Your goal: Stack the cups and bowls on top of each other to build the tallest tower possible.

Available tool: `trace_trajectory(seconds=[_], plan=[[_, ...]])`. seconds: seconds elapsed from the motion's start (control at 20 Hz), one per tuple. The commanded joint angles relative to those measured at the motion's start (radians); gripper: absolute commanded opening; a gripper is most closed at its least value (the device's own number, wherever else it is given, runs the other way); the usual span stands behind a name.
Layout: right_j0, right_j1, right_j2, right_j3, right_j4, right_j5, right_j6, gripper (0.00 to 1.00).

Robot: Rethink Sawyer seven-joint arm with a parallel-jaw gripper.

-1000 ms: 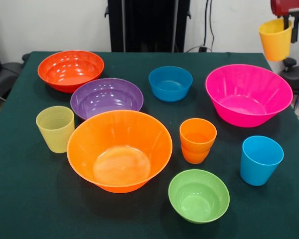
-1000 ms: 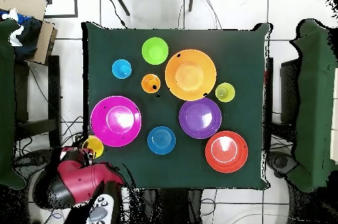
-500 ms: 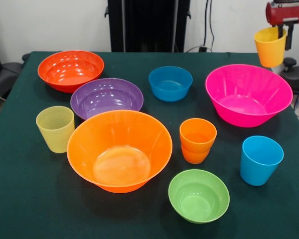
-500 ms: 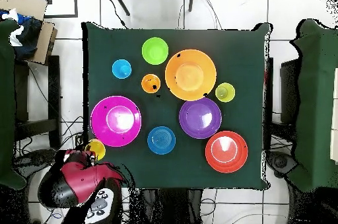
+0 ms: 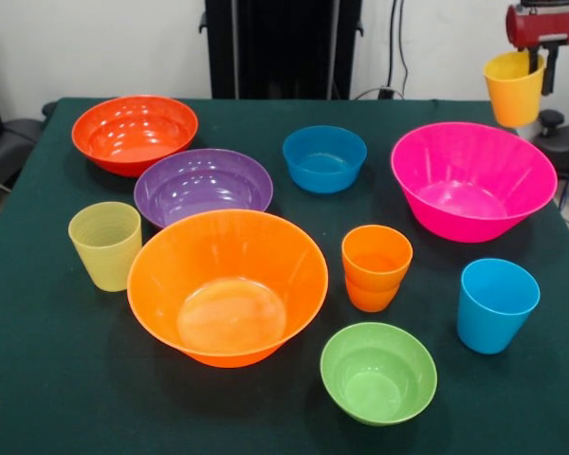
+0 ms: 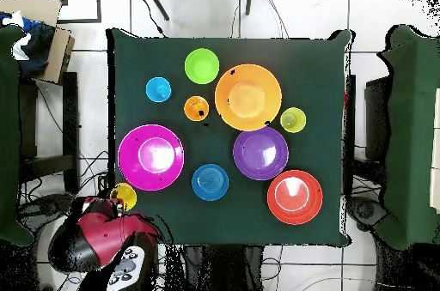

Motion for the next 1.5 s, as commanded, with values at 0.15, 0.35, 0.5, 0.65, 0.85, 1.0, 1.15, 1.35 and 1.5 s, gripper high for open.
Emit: trace_trajectory(seconds=[0.15, 0.35, 0.5, 0.65, 0.85, 1.0, 1.15, 1.35, 1.5], plan=[[0.026, 0.013, -0.003, 0.0, -0.033, -0.022, 0.111, 0.0], [0.012, 0.062, -0.011, -0.033, -0.044, -0.053, 0.1, 0.0], [0.003, 0.112, -0.01, -0.058, -0.05, -0.087, 0.098, 0.0], [0.003, 0.116, -0.011, -0.06, -0.051, -0.09, 0.095, 0.0], [0.001, 0.091, -0.019, -0.048, -0.049, -0.072, 0.086, 0.0], [-0.003, 0.062, -0.026, -0.045, -0.049, -0.044, 0.076, 0.0], [-0.008, 0.014, -0.023, -0.017, -0.047, -0.006, 0.079, 0.0], [0.014, -0.059, -0.04, 0.014, -0.018, 0.074, 0.088, 0.0], [0.053, -0.05, -0.057, -0.021, 0.032, 0.126, 0.109, 0.0]])
